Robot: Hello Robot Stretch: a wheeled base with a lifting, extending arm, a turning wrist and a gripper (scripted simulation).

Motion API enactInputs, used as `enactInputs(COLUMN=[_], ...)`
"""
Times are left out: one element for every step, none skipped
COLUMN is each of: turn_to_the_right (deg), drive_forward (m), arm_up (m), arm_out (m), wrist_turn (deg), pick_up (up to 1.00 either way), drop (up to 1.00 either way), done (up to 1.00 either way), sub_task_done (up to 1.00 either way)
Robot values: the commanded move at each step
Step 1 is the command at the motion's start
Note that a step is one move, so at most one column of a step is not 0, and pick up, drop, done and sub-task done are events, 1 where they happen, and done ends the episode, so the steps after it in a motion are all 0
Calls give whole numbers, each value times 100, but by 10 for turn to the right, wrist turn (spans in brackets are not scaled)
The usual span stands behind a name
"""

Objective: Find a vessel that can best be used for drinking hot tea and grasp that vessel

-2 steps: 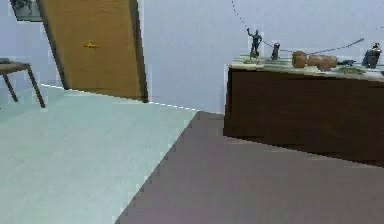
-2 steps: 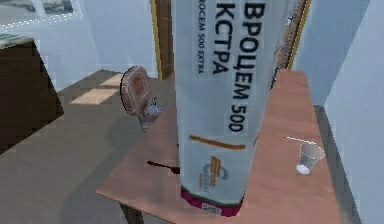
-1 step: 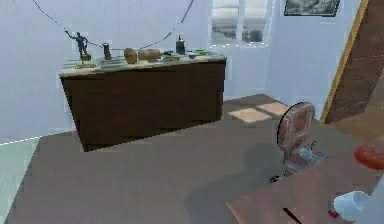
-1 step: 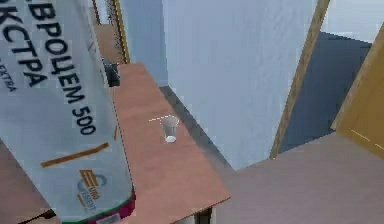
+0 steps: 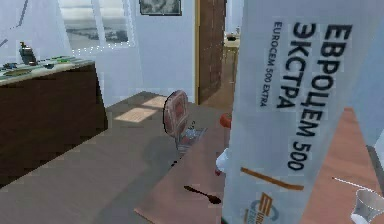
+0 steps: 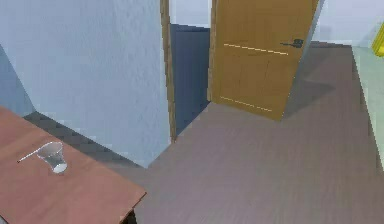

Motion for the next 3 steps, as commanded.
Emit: enactInputs(turn_to_the_right=[0, -450, -270], drive_forward=[20, 0, 0], arm_up=[0, 0, 0], arm_out=[0, 0, 0], wrist_turn=[0, 0, 0], pick_up=[0, 0, 0], drop=[0, 0, 0], done=[0, 0, 0], sub_task_done=[0, 0, 0])
